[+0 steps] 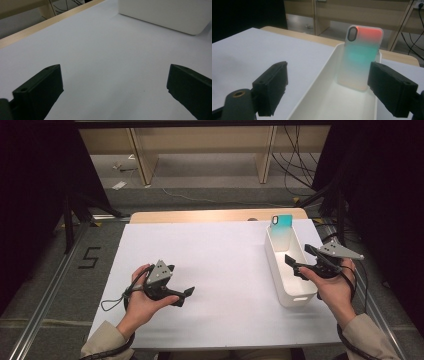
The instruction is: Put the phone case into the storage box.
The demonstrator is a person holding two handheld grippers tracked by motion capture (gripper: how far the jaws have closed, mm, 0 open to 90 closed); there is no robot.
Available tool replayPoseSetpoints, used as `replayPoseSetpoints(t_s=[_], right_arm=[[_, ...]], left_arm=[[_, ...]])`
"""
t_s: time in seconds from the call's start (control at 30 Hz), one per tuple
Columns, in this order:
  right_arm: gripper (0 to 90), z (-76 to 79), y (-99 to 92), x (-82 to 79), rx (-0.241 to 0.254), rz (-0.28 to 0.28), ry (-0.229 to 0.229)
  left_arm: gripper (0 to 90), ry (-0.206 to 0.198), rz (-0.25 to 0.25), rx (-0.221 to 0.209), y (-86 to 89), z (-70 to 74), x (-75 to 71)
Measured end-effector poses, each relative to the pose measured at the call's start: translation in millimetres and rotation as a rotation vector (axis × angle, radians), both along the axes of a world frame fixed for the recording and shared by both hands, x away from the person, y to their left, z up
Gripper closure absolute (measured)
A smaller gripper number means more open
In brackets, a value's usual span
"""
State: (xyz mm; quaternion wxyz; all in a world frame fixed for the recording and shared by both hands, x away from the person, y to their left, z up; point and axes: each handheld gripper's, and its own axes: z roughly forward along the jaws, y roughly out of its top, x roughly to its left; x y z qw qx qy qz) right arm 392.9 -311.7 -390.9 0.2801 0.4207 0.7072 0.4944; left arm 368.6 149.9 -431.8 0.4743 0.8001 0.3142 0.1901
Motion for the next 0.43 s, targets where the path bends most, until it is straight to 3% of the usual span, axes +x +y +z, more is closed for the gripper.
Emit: replayPoseSetpoints(t_s=[0.43], right_arm=[[18.4,-0.3,0.8,-1.3,0.0,0.002,-0.007]], left_arm=[[0.1,0.002,0.0,-0.003,-0.1,-0.2,0.6]])
